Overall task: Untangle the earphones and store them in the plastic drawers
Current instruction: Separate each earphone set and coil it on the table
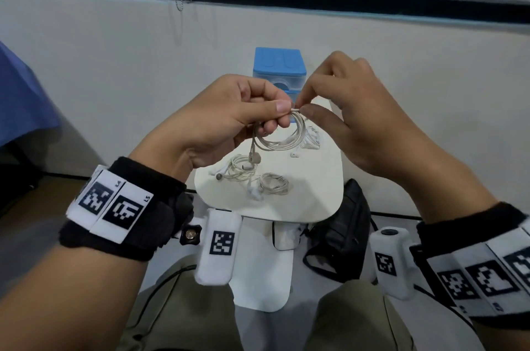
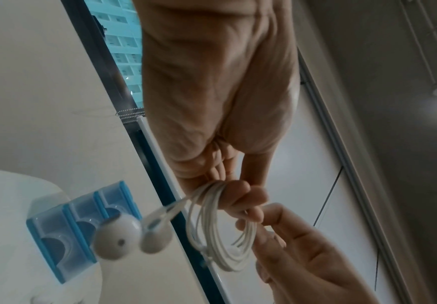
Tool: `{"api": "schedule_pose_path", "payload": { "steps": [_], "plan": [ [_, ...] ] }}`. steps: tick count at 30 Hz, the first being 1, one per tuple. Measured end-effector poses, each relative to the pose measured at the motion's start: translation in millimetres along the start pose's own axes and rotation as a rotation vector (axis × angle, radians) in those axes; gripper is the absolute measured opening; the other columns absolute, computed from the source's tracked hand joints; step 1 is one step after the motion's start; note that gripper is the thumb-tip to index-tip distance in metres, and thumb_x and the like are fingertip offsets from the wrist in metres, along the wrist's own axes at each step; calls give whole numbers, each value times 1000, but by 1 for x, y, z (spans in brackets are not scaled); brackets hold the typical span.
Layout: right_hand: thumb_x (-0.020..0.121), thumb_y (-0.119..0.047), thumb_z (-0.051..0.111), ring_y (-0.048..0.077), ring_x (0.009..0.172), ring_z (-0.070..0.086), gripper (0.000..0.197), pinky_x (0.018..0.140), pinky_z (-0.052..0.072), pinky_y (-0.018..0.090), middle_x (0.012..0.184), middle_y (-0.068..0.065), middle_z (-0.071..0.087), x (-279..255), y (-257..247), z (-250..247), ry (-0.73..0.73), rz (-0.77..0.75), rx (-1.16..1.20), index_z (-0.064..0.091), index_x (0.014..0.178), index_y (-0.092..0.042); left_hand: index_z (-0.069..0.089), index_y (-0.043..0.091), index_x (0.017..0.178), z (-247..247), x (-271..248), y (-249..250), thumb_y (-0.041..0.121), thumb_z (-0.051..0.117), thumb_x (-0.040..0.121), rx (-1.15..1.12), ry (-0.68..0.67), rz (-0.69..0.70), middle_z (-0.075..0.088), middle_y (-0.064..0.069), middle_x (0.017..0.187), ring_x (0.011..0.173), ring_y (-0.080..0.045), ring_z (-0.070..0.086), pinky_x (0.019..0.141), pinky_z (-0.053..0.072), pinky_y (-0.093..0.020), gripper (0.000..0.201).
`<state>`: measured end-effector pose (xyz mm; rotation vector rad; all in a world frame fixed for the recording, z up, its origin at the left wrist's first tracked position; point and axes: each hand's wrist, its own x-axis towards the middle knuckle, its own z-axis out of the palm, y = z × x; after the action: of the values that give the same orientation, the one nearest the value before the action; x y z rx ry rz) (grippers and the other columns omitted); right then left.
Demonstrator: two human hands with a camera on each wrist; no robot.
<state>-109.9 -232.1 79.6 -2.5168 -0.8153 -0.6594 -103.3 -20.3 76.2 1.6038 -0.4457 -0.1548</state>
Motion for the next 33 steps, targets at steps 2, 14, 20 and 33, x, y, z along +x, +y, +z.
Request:
{"api": "schedule_pose_path", "payload": {
  "steps": [2,14,20,33],
  "plan": [
    [98,-18,66,13,81,52,6,76,44,26,97,-4,58,5,3,2,88,-37,83,72,98,-17,67,7,89,3,1,1,7,65,93,-57,8,9,68,-2,73,56,-4,53,56,45,-13,4],
    [91,10,66,29,79,74,36,73,56,33,85,17,74,3,-15,11,51,427,1200,51,121,-4,61,8,91,14,4,-8,1,61,100,-125,198,113,65,-6,73,54,-7,51,54,43,-16,11],
    [79,5,67,21,74,62,52,67,33,33,85,8,71,5,-17,-2,-61,547,1360,40,117,-18,64,10,101,14,-2,-4,5,59,101,-59,84,179,64,-5,78,66,-16,46,62,39,-23,7],
    [94,-4,66,16,77,74,34,74,60,51,85,2,76,4,-26,-13,-56,234,255,57,116,-29,68,11,85,14,4,-5,15,71,97,270,287,221,63,4,69,59,-11,49,60,44,-28,13]
  ]
}}
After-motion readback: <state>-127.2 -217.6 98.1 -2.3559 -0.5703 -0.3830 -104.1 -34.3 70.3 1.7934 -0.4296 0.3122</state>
